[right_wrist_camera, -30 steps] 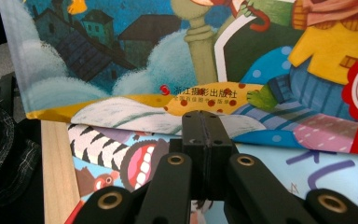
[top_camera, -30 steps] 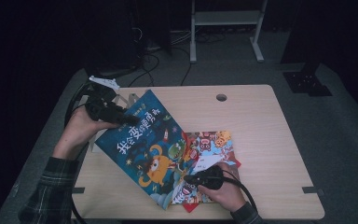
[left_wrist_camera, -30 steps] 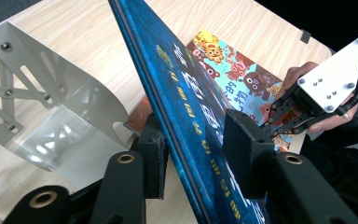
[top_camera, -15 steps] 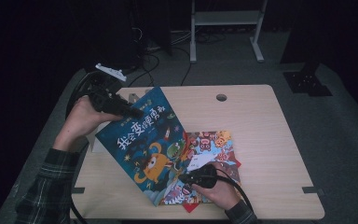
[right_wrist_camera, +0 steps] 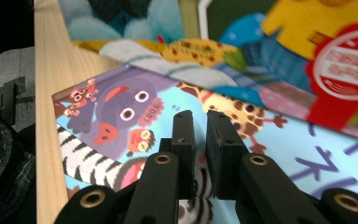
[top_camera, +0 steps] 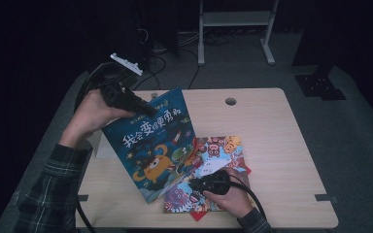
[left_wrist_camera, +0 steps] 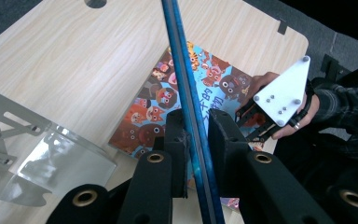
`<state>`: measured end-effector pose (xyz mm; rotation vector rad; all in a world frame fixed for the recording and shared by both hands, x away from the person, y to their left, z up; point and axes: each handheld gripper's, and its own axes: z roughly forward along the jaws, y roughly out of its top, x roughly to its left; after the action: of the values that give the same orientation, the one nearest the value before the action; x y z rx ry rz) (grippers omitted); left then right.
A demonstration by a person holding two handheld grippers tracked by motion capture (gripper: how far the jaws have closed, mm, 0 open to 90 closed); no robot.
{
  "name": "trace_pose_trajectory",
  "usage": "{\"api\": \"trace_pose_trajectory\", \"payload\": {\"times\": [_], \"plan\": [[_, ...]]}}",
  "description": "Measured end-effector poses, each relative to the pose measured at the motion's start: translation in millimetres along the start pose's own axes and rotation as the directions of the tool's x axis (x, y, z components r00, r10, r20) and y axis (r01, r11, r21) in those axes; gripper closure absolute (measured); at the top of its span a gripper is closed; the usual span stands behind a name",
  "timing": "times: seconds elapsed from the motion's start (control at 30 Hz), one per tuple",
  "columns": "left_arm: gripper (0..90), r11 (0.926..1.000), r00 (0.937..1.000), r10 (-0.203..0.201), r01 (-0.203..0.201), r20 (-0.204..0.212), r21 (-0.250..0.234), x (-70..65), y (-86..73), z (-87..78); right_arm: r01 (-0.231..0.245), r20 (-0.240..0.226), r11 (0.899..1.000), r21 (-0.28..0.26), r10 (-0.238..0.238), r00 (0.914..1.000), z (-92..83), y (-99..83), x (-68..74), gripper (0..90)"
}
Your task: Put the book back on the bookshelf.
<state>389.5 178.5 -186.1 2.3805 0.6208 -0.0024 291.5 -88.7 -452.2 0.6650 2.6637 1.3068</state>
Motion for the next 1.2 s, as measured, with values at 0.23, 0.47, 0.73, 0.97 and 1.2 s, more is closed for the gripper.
{"api": "trace_pose_trajectory", "payload": {"times": [0.23, 0.47, 0.73, 0.97, 1.2], "plan": [[80.2, 0.9996, 0.9995, 0.029, -0.029, -0.015, 0.007, -6.2, 8.1, -1.9, -0.031, 0.055, 0.999, -0.012, 0.032, 0.9980, -15.5, -8.3, -11.8, 78.3], [80.7, 0.9963, 0.9968, 0.079, -0.079, -0.007, 0.035, -20.2, 16.1, -0.1, -0.064, 0.110, 0.997, -0.050, 0.069, 0.9915, -33.1, -14.1, -26.3, 76.9], [80.8, 0.9914, 0.9933, 0.116, -0.116, 0.002, 0.061, -31.8, 20.6, 4.7, -0.129, 0.214, 0.985, -0.116, 0.151, 0.9650, -65.9, -28.7, -53.3, 73.2], [80.3, 0.9881, 0.9926, 0.121, -0.120, -0.004, 0.096, -33.1, 22.0, 7.6, -0.186, 0.322, 0.970, -0.156, 0.228, 0.9190, -90.9, -49.5, -79.8, 67.7], [79.3, 0.9815, 0.9923, 0.124, -0.122, -0.003, 0.147, -33.7, 23.5, 11.8, -0.240, 0.413, 0.953, -0.186, 0.297, 0.8610, -103.9, -73.4, -102.5, 57.9]]}}
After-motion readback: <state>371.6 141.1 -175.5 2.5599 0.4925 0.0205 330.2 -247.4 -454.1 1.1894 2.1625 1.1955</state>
